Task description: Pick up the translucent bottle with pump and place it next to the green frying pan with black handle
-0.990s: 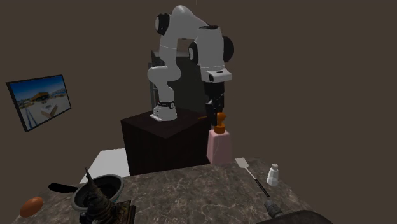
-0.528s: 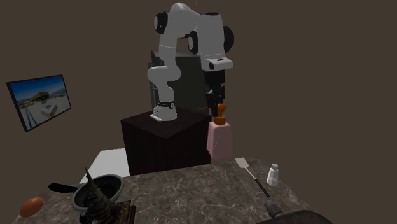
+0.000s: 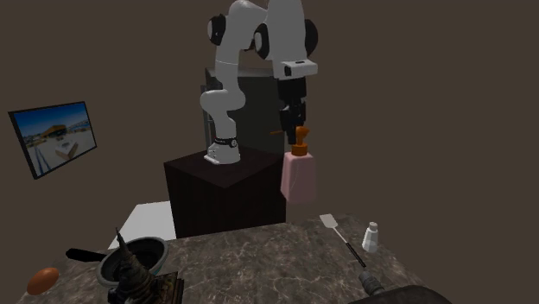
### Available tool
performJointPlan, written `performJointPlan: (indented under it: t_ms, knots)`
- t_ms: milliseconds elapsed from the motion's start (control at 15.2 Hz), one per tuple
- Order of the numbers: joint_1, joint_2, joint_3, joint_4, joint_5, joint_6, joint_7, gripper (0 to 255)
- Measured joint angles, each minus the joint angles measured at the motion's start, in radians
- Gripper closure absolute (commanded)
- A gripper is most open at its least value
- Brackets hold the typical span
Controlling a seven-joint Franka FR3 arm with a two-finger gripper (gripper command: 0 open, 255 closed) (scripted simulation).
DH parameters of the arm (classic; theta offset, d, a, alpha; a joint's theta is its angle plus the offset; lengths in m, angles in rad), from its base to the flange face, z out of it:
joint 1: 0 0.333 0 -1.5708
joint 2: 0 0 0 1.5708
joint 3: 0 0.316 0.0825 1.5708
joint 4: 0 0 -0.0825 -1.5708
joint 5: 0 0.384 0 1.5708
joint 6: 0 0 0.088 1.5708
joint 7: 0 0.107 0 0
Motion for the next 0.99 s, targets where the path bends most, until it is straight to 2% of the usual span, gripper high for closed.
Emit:
performJointPlan:
  t_ms: [330,990]
  knots:
    - [-0.002,-0.027,-0.006,0.017,-0.013,-0.044,0.004,255]
    - [-0.067,-0.258,-0.081,-0.249,-0.094,-0.008,-0.118,255]
